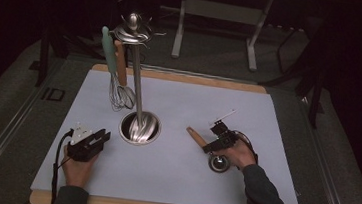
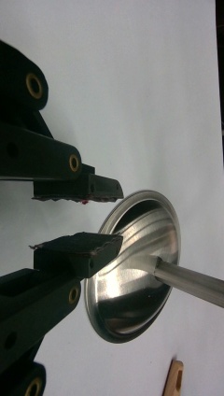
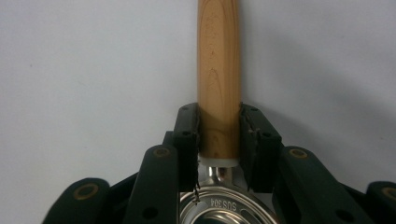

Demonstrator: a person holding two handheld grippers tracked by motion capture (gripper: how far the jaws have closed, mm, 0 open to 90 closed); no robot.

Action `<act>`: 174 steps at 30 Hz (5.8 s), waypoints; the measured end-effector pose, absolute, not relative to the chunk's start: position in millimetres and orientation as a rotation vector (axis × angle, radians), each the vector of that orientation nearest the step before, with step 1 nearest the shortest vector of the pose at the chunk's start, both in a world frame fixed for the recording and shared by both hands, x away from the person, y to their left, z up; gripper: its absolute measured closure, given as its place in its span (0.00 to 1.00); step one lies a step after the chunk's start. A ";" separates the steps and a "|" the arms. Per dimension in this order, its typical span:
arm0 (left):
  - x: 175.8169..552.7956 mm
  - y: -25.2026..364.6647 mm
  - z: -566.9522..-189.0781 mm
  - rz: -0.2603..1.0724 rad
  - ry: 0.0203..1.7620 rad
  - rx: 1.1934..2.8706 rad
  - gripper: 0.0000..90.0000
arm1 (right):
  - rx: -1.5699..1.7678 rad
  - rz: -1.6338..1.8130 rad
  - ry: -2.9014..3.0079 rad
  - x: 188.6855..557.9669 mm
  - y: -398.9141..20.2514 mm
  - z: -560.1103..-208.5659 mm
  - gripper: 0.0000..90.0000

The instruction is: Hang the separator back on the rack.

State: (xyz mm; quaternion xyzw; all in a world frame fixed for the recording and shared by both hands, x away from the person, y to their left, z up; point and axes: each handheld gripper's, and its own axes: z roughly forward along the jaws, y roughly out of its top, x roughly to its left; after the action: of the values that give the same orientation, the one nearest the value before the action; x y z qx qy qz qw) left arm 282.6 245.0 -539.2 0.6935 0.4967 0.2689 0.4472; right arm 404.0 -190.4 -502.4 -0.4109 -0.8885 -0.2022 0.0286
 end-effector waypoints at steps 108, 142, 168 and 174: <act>282.3 245.1 -539.2 0.666 1.228 1.714 0.80 | -0.628 -1.570 -2.817 392.1 -160.9 -388.3 0.79; 282.2 245.4 -539.1 0.666 1.228 1.712 0.80 | -0.500 -1.718 -2.797 387.1 -143.8 -348.3 0.79; 282.2 245.4 -539.2 0.666 1.226 1.712 0.80 | -0.409 -1.785 -2.770 384.3 -134.2 -329.8 0.79; 282.0 245.8 -539.1 0.665 1.226 1.711 0.80 | -0.393 -1.797 -2.762 383.2 -130.9 -325.6 0.79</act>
State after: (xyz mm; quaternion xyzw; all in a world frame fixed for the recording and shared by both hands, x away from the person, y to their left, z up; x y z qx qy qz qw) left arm 282.0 245.8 -539.1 0.6919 0.4959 0.2690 0.4505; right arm 383.2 -130.9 -325.6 -0.1178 -0.8290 -0.5395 -0.0884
